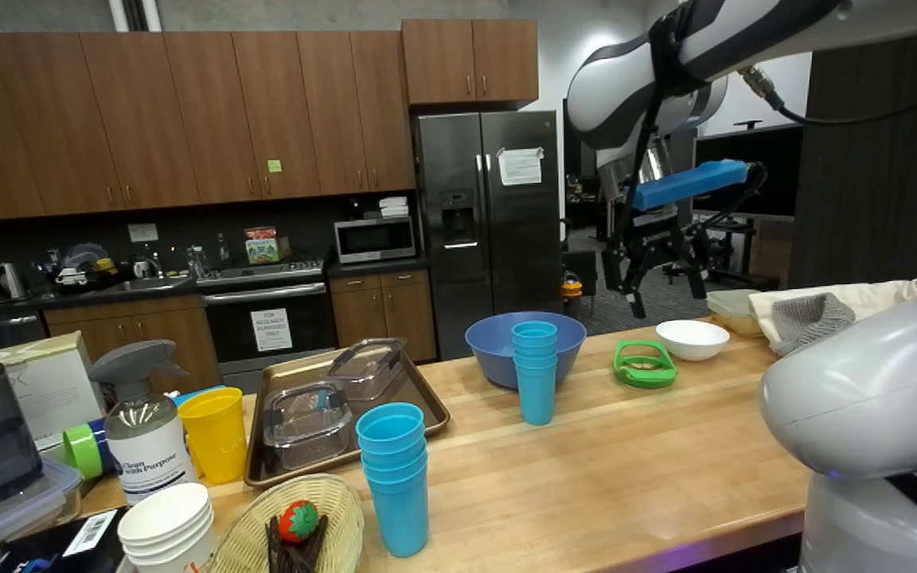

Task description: Move the bowl forward

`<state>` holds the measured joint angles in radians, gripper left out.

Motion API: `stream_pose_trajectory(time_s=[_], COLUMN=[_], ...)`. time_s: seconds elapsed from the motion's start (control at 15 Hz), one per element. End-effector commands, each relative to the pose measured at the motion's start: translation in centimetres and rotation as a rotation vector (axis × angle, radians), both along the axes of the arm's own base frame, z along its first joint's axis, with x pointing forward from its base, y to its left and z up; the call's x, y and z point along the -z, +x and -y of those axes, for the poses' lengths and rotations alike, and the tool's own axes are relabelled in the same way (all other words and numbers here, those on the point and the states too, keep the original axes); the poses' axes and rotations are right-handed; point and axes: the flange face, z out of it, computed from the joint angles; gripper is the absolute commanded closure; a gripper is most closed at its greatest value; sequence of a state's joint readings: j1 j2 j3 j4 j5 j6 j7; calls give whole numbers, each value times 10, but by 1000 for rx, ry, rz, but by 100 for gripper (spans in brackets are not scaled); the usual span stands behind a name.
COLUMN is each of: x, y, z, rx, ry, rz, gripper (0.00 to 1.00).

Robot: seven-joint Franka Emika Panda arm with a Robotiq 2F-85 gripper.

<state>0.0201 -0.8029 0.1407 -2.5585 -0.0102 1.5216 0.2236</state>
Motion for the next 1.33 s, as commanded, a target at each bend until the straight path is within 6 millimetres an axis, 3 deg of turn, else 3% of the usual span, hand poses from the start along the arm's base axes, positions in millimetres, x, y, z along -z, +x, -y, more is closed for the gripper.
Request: stream_pose_trajectory(time_s=[0.0,0.87,1.27], x=[0,0,-9], y=[0,0,7], z=[0,0,-15], rx=[0,0,-27], ry=[0,0,-51], rz=[-1,-1,69], gripper=[0,0,0])
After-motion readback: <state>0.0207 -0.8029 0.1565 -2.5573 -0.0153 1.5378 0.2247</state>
